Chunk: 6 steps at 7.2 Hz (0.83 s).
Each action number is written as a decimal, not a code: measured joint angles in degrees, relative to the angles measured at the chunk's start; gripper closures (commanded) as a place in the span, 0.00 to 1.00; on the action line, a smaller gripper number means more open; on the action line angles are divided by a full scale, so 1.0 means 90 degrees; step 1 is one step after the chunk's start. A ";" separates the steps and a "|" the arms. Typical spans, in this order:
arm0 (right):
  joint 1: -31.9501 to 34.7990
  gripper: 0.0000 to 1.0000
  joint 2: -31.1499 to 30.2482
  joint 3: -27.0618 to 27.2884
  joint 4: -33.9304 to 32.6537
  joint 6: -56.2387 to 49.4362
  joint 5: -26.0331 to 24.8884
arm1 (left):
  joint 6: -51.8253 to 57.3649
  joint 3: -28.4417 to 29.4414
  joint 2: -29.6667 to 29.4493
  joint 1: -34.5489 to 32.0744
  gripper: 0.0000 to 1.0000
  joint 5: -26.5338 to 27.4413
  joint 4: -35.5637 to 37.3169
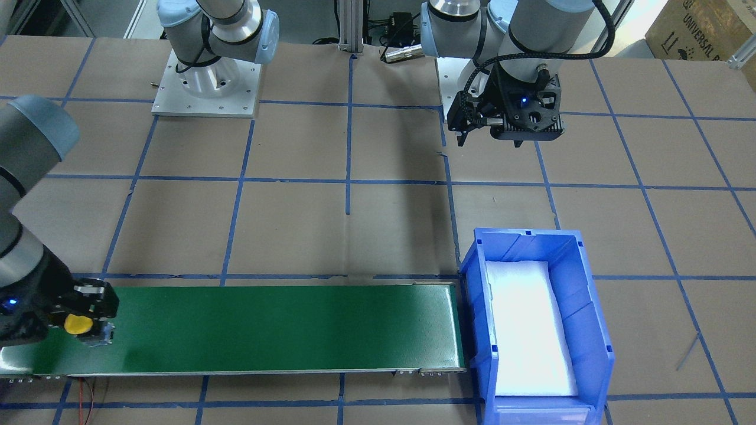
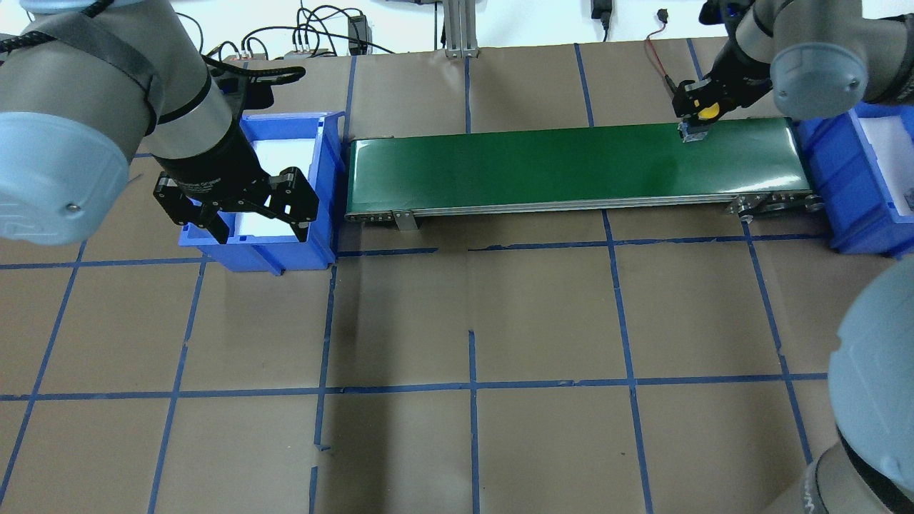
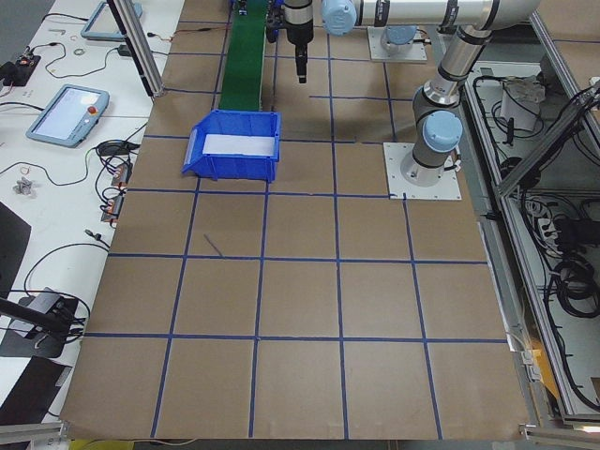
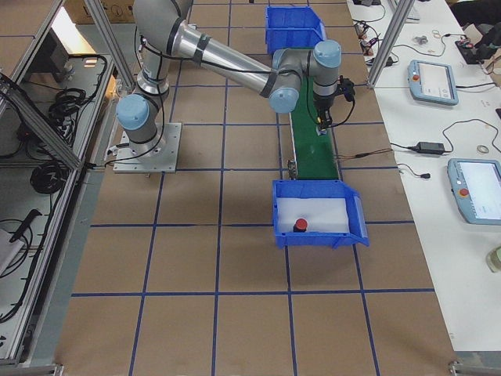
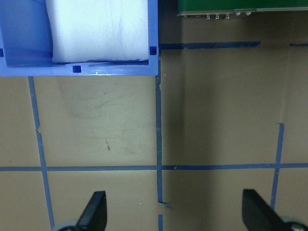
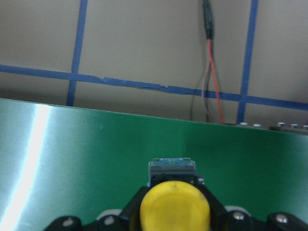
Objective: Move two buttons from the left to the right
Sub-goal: 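Lift the yellow button and carry it into the blue bin with the right gripper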
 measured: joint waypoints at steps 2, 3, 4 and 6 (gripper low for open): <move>-0.0919 0.72 -0.0300 -0.0036 0.0008 -0.0536 -0.0076 | 0.0000 -0.0006 0.0001 0.0000 0.00 -0.0002 0.0000; -0.1475 0.72 -0.0429 -0.0032 0.0028 -0.0640 -0.0080 | 0.0000 -0.0007 0.0000 0.0000 0.00 0.0000 0.0000; -0.2030 0.72 -0.0504 -0.0019 0.0061 -0.0700 0.0062 | -0.0002 -0.0008 -0.0002 0.0000 0.00 -0.0002 0.0000; -0.2595 0.72 -0.0303 0.0051 0.0030 -0.0679 0.0413 | -0.0007 -0.0015 -0.0008 0.0000 0.00 -0.0004 0.0000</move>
